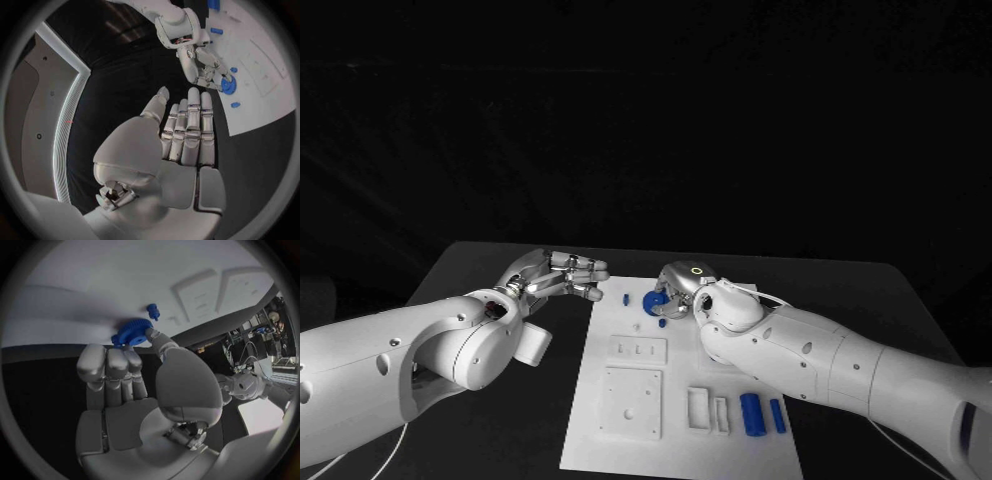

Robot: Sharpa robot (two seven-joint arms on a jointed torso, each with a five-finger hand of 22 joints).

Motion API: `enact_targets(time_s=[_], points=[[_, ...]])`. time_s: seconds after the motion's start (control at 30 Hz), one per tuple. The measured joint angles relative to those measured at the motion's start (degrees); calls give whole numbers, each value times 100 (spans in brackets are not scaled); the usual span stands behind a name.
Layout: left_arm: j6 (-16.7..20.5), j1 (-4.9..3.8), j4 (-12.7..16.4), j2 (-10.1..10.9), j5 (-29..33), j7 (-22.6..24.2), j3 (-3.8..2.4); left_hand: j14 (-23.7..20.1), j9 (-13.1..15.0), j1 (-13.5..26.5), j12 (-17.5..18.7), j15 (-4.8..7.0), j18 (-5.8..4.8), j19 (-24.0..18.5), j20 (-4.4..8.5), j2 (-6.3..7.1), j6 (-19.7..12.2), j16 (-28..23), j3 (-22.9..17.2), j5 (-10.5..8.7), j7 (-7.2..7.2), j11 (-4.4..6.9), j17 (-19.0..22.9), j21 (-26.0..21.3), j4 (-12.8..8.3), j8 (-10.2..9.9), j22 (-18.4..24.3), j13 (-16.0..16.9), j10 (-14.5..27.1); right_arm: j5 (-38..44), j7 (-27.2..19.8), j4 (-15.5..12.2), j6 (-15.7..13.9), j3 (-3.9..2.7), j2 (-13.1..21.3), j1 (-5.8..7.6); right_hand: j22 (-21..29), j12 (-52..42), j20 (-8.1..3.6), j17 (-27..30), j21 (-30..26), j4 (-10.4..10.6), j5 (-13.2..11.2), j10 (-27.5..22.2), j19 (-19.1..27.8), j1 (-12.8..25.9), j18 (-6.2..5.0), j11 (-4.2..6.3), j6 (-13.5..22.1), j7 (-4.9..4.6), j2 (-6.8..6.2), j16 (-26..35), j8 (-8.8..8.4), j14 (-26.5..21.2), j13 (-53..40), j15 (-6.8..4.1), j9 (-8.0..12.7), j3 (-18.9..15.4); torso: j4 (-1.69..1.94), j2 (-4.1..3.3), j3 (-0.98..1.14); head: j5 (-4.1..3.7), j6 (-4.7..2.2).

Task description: Assemble the parts on the task board

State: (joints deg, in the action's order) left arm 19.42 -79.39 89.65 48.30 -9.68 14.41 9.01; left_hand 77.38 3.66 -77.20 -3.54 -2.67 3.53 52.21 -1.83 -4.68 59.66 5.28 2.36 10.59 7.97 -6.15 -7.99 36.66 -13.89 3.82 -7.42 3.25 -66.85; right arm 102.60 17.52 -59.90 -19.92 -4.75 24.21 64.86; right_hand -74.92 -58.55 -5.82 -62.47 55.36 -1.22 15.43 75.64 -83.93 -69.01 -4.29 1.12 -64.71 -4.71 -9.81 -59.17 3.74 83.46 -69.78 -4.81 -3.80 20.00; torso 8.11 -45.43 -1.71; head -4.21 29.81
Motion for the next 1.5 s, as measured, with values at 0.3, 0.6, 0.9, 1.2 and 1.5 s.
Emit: enact_targets(time_s=[0.3,0.6,0.9,1.2,1.5], points=[[-3,0,-1,-14,0,0,-2,0,0,26,0,0,0,0,0,-26,0,0,24,0,0,0,0,0,-24,0,21,0,0,-112,24,-14,28,10,9,-15,0,27,0,17,0,1170,-907,-41,0,122,-1,-20,222,-40,-111,21,7,1,85,1,-21,-992,-5,-2,5,-16,-8],[-3,-1,-13,-4,1,0,-1,0,0,26,0,0,0,0,0,-26,0,0,24,0,0,0,0,0,-24,0,21,2,0,-177,72,-209,-8,15,153,-23,1,27,0,21,0,1632,-902,-61,0,51,-1,-41,280,-56,-182,21,8,1,112,2,-9,-1318,-8,-2,12,-20,-8],[-3,-1,-16,19,2,0,-1,0,0,26,0,0,0,0,0,-26,0,0,24,0,0,20,0,0,-24,0,44,4,20,-216,131,-476,-145,9,383,-26,1,27,0,9,30,1680,-694,-61,0,82,-1,-41,280,-55,-212,20,12,1,112,2,-7,-1334,-15,-4,18,-18,-35],[-2,-1,-10,66,2,0,-1,0,0,26,0,0,0,0,0,-26,0,0,24,0,0,20,0,0,-23,0,47,4,20,-282,198,-819,-379,-207,857,-26,1,27,0,-4,104,1669,-655,-60,0,82,-1,-41,279,-55,-212,-7,12,2,112,3,-7,-1213,-24,-4,19,-37,-55],[0,-1,6,110,2,0,-1,0,0,26,0,0,0,0,0,-26,0,0,23,0,0,20,0,0,-23,0,53,3,20,-539,101,-1150,-531,-532,1484,-24,1,-1,0,-4,112,1176,-977,-60,0,-175,-1,-41,279,-54,-216,-7,12,2,93,3,-7,-716,-49,-11,43,-48,-76]])
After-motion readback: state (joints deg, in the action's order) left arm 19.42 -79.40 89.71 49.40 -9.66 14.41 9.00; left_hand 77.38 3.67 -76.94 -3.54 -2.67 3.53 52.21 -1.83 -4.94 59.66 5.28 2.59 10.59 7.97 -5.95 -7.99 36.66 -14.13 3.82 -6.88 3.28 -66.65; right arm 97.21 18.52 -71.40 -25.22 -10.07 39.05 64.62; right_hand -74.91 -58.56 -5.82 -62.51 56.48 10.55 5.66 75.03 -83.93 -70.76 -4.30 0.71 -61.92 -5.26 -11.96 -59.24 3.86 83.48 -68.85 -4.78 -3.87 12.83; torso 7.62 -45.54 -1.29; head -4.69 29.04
